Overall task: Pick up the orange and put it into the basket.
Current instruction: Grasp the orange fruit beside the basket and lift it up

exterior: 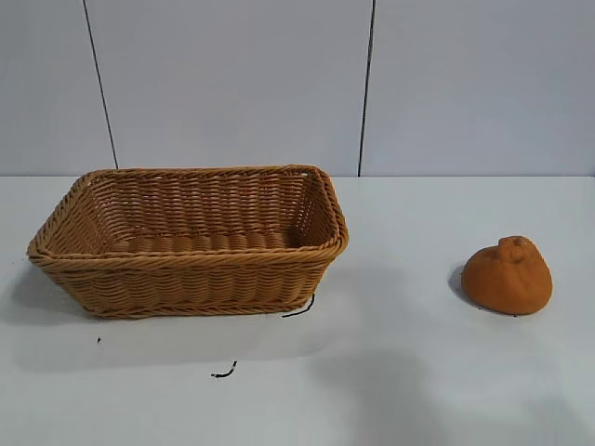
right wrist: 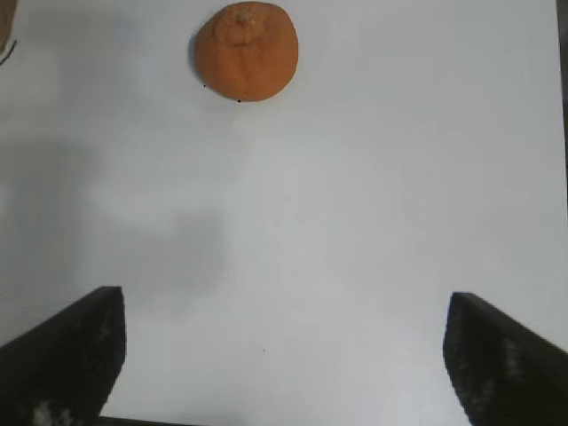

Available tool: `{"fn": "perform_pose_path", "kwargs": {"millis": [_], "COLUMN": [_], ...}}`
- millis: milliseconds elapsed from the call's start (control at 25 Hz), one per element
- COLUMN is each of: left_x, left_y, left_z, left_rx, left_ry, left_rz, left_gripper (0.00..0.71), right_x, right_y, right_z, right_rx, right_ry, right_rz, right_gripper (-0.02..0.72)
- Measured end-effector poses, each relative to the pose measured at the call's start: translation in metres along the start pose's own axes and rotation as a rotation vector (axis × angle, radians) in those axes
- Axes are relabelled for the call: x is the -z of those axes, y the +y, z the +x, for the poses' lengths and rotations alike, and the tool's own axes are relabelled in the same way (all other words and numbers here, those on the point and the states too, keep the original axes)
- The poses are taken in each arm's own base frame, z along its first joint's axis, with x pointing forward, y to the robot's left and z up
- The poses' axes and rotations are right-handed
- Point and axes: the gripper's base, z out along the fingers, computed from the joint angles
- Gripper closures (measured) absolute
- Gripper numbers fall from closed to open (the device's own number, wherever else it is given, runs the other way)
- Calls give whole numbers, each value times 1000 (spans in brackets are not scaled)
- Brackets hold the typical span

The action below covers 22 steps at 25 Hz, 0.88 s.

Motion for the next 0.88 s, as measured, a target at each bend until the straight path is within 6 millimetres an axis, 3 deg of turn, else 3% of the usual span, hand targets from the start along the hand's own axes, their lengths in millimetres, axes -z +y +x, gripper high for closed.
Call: {"fn": "perform_pose_path", "kwargs": {"millis": [200, 480, 640, 880], "left_x": [0, 0, 0, 0], "left_y": [0, 0, 0, 0], "left_z": [0, 0, 0, 0], "left_rx": [0, 0, 0, 0], "left_ry": [0, -1, -1, -1], "left_rz": [0, 0, 0, 0], "left_gripper": [71, 71, 71, 71], "right_x": [-45, -123, -170, -230], "right_y": [7, 14, 16, 19], "right_z": [-65, -133, -148, -136], "right_rx": [-19, -36, -52, -71], "right_ry": [107, 201, 271, 390], "right_rz": [-31, -50, -44, -50], "right_gripper": [8, 8, 8, 8]}}
